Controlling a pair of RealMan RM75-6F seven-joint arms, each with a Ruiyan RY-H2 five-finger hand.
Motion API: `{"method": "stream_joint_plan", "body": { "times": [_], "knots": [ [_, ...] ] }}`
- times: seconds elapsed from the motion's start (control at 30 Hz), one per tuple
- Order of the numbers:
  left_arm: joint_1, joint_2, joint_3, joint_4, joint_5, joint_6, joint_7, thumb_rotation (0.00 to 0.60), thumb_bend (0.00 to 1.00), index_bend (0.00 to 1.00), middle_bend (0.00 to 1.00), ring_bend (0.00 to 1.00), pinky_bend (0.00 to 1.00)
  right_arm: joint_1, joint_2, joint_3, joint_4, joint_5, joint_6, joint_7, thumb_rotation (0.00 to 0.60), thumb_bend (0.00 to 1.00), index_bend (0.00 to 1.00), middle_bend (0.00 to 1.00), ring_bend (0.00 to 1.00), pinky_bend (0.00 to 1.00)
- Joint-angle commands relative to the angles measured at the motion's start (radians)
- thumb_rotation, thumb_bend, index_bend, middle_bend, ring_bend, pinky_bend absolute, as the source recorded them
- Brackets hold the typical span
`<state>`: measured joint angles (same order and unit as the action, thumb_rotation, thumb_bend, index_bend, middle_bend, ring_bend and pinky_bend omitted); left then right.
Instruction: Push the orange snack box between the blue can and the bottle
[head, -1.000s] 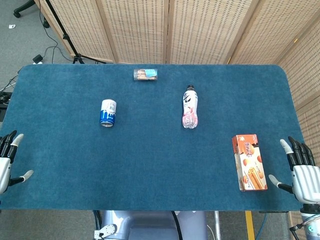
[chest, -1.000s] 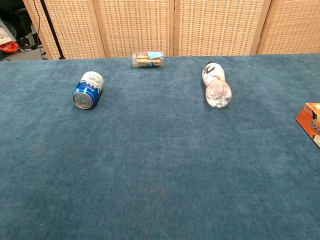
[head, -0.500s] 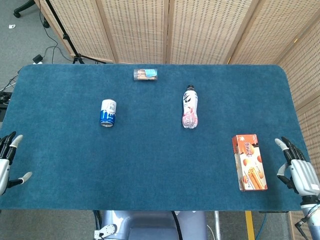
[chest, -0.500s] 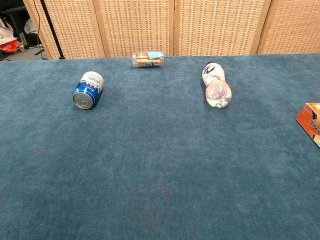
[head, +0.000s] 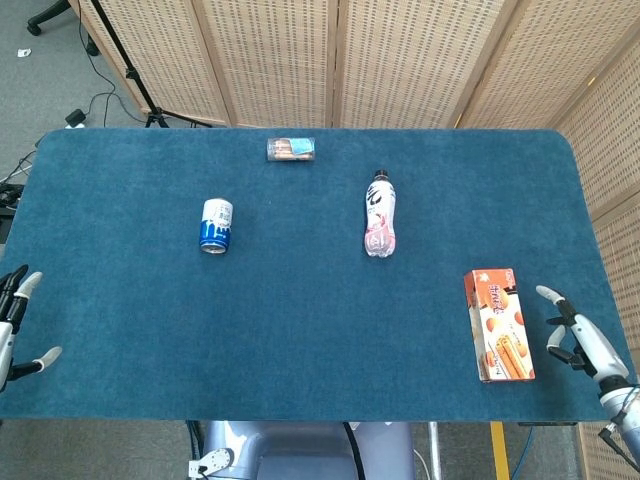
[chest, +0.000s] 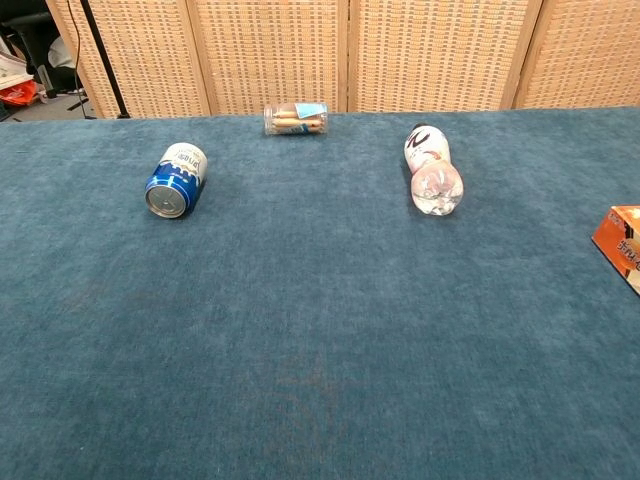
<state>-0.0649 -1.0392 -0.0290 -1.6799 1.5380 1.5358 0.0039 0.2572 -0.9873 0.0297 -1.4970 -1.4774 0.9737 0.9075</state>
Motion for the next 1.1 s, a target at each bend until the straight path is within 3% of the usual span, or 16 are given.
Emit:
{"method": "stream_joint_plan", "body": {
  "times": [0.03,0.47,0.67,1.1],
  "knots": [
    [0.000,0.001,0.000,0.001,0.000,-0.001,-0.003,0.600,0.00,0.00,0.00,0.00,0.00,0.042,0.011,-0.024,0.007,-0.027,-0.061,0.049,0.600,1.00,0.13,0.11,0.04,0.23],
    [0.002,0.008,-0.001,0.002,-0.003,-0.003,-0.020,0.600,0.00,0.00,0.00,0.00,0.00,0.111,0.040,-0.008,-0.055,0.092,-0.215,0.064,0.600,1.00,0.13,0.12,0.04,0.23],
    [0.002,0.010,-0.002,0.000,-0.003,-0.003,-0.022,0.600,0.00,0.00,0.00,0.00,0.00,0.138,0.049,-0.003,-0.021,0.116,-0.295,0.115,0.600,1.00,0.13,0.12,0.04,0.23],
    [0.001,0.010,-0.004,-0.001,-0.010,-0.010,-0.019,0.600,0.00,0.00,0.00,0.00,0.00,0.155,0.048,-0.007,-0.031,0.056,-0.341,0.216,0.600,1.00,0.13,0.12,0.04,0.25]
  ]
}}
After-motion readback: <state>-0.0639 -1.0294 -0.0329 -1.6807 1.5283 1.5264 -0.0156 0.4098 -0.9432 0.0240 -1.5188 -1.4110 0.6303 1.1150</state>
